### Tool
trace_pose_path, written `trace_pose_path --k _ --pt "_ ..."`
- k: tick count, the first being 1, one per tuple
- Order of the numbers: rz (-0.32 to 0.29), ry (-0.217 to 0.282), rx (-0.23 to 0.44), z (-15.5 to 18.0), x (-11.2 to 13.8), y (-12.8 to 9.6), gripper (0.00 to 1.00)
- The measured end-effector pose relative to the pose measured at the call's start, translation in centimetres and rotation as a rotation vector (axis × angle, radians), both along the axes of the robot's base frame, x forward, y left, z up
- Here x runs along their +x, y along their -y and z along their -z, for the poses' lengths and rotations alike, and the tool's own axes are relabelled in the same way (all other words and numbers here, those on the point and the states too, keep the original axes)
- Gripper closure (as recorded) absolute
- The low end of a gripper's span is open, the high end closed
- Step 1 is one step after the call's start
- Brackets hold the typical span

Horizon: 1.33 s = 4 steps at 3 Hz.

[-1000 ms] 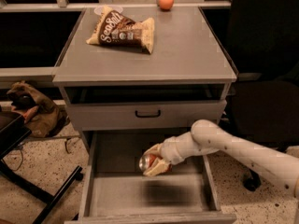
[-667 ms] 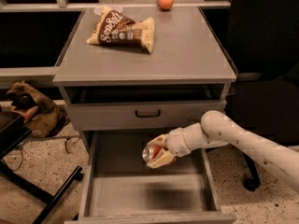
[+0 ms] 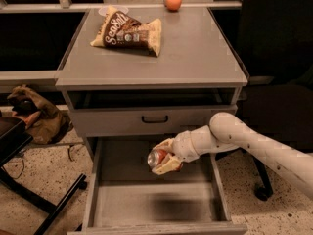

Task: Pick coke can from middle drawer and place on counter

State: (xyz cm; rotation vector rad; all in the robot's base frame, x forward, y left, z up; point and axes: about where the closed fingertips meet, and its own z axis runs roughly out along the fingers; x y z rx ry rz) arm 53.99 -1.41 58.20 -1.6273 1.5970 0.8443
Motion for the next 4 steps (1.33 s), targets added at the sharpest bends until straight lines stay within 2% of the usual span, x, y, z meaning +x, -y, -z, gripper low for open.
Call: trace_pose_path --k 1,2,3,4 --pt "-0.067 0.037 0.012 -6.3 -1.3 -2.2 1.00" --pt "-0.136 0.120 -0.019 -14.3 -2.2 -5.5 1.00" --pt "-0.195 0.257 -0.060 -22.3 -2.7 -9.0 1.00" --pt "-0.198 0.261 -0.063 -22.6 -2.6 -8.9 1.00"
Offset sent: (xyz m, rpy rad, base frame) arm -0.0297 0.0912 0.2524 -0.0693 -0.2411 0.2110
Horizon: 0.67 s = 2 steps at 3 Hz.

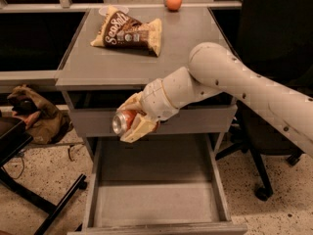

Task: Pick coke can from middle drawer and place on counter

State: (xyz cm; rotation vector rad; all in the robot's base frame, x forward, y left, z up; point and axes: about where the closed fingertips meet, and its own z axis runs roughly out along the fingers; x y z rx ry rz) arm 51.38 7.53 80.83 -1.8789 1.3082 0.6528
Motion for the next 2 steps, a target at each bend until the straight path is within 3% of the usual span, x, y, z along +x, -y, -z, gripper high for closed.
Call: trace_pose_path --k 1,2 --pt "0.000 0.075 0.043 -3.7 2.3 0.6 1.00" --pt "0.022 0.216 0.099 -9.6 7.2 1.7 1.00"
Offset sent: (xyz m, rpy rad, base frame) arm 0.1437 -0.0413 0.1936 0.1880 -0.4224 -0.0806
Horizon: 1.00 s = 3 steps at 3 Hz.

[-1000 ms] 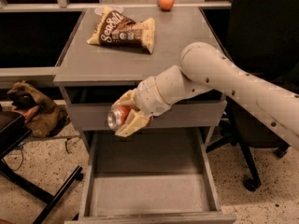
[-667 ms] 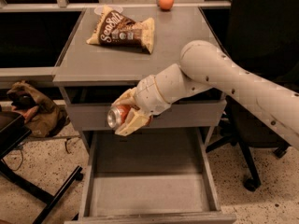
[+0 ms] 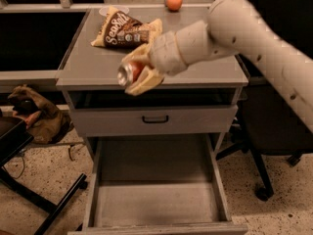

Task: Pick coke can from middle drawer and place on counter

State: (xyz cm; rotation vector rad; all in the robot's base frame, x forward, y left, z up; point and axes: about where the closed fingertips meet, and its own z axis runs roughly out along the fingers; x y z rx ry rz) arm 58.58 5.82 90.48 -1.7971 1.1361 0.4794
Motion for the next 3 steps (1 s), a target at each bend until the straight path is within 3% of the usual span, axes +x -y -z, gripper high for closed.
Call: trace_pose_path --k 1,2,3 --pt "0.099 0.119 0.005 -3.7 4.3 1.7 1.00" --pt "0.255 0.200 -0.080 -4.1 8.0 3.3 1.00" --pt "0.360 0.191 -0.166 -0.6 11.8 4.7 1.00"
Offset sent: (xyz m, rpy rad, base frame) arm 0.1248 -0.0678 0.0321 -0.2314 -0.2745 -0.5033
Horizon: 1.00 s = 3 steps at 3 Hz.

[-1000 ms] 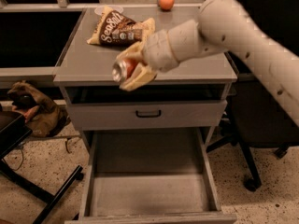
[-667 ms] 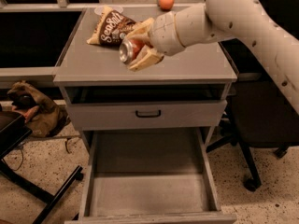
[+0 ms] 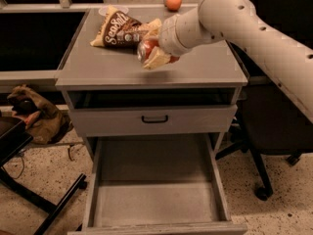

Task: Pick coke can from middle drawer and place on counter

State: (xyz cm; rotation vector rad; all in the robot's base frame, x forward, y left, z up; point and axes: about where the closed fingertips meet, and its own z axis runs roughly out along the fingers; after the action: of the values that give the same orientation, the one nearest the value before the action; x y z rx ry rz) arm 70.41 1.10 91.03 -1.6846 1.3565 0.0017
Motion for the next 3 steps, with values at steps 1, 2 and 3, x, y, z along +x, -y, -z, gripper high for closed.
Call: trace_pose_path --k 1,2,3 --pt "0.000 0.000 0.000 0.0 0.0 0.0 1.00" --pt "0.020 0.032 -0.015 0.2 0.7 -0.3 1.00" --pt "0.073 0.043 -0.018 2.1 2.6 -0.7 1.00"
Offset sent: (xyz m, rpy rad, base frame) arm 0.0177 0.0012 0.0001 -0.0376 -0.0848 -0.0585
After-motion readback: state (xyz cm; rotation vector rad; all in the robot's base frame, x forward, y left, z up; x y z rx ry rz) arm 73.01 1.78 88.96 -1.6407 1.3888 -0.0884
